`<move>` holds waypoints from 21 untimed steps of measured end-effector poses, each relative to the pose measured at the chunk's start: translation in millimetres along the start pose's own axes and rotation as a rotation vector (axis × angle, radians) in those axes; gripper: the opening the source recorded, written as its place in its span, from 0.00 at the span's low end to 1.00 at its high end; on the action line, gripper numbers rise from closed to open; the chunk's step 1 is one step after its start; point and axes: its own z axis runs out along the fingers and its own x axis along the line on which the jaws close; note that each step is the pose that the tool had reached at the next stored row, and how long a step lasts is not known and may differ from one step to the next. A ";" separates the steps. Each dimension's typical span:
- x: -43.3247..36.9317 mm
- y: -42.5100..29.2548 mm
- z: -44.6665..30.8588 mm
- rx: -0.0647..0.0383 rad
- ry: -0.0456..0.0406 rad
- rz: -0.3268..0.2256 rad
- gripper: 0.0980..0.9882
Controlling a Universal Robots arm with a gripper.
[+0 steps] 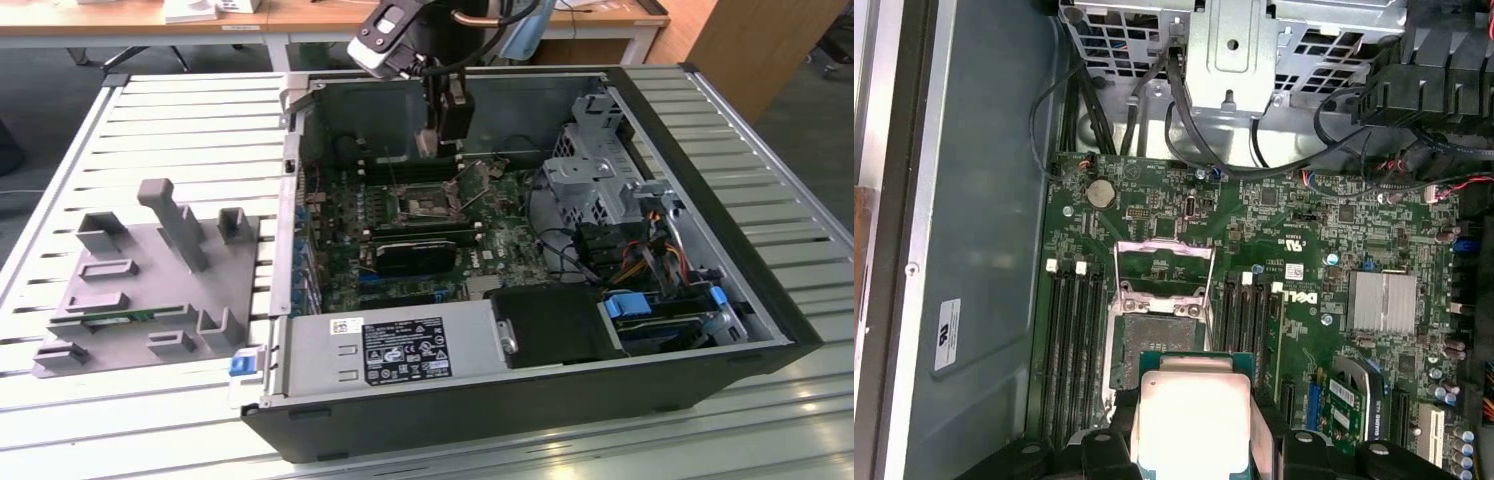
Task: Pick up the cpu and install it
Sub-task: 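Place the cpu into insertion slot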
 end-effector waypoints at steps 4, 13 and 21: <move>0.0 -0.1 2.5 -0.003 -0.0001 0.000 0.48; 0.3 -0.4 9.2 -0.009 -0.0006 0.000 0.48; 0.7 -0.9 19.4 -0.009 0.0005 0.001 0.48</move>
